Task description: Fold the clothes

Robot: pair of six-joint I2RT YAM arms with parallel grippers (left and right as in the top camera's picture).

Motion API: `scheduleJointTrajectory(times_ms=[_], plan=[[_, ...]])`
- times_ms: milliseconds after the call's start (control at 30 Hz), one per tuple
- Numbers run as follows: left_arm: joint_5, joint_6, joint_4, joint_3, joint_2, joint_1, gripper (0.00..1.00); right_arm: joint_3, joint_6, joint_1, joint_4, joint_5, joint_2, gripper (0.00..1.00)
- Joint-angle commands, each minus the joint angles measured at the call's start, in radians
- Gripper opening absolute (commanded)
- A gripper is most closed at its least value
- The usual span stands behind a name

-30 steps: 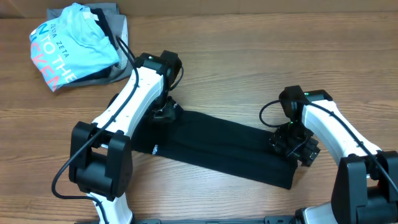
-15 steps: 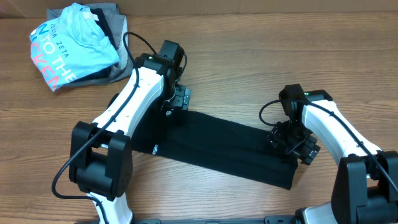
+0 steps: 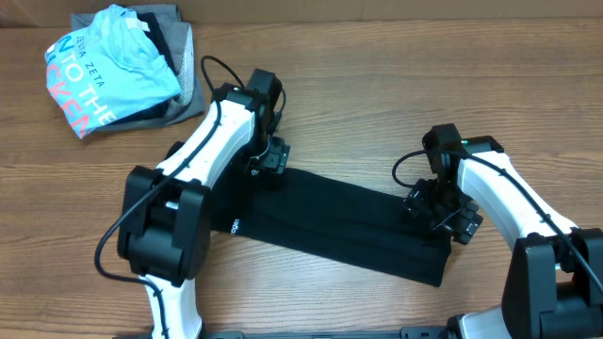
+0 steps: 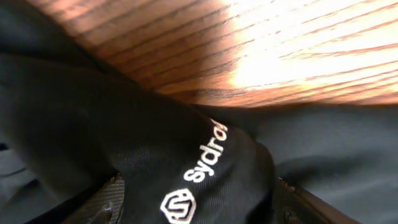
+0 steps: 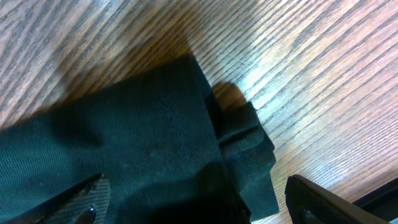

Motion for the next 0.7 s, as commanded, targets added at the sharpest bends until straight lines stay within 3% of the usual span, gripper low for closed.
scheduleJointTrajectory(times_ms=[0,433,667], plan=[[-0.01,0.021,-0.002,-0.003,0.04,-0.001,0.77,-0.003,-0.01,0.003,0.002,-0.001,-0.023,0.94],[-0.067,0.022,0.0,-0.003,0.059,0.0,0.74,-0.003,-0.01,0.003,-0.004,0.0,-0.023,0.94],[-0.193,-0.065,-0.032,0.003,0.058,0.0,0.62,-0.003,-0.01,0.003,-0.003,0.0,-0.023,0.94]])
